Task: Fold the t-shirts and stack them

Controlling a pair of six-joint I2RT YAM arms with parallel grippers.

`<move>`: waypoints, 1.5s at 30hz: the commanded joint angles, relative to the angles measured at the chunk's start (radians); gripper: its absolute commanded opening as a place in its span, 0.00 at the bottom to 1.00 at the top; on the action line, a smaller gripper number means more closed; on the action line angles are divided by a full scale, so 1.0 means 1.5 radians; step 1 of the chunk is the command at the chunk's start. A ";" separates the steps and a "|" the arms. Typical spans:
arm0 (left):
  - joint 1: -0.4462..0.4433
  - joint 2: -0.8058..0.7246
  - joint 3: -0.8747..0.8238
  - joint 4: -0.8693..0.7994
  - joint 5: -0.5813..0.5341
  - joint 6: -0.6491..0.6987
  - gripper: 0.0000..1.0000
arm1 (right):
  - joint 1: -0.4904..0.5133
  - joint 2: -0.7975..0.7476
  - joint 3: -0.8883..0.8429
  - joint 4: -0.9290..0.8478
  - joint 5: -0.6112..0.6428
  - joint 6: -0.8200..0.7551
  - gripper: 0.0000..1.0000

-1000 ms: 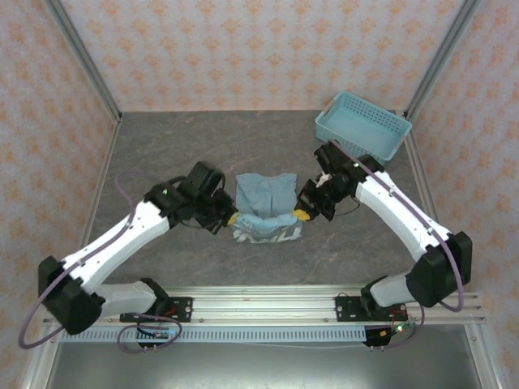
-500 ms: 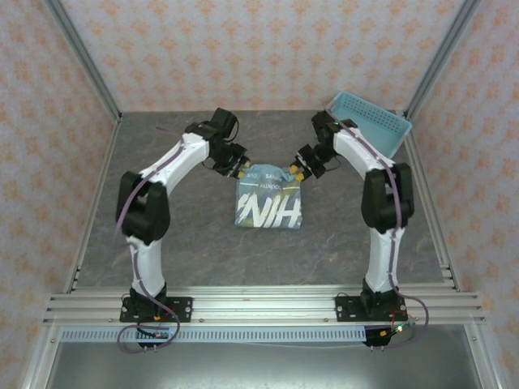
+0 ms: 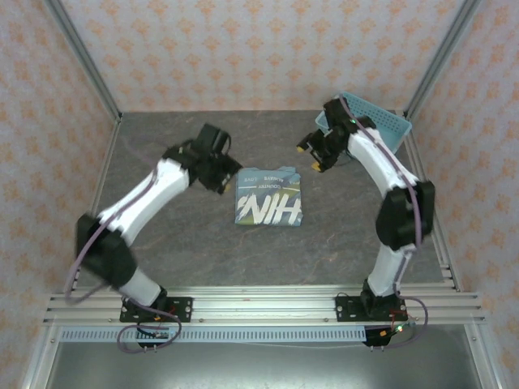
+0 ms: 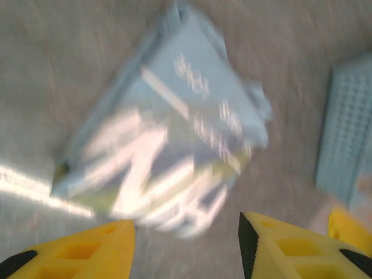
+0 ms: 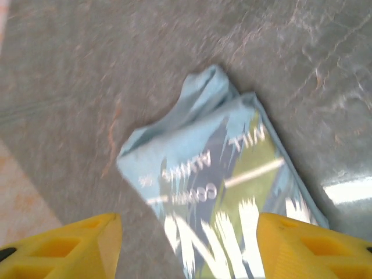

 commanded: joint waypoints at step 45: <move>-0.151 0.211 -0.290 0.613 -0.286 -0.439 0.06 | 0.036 -0.516 -0.426 0.145 -0.116 0.098 0.65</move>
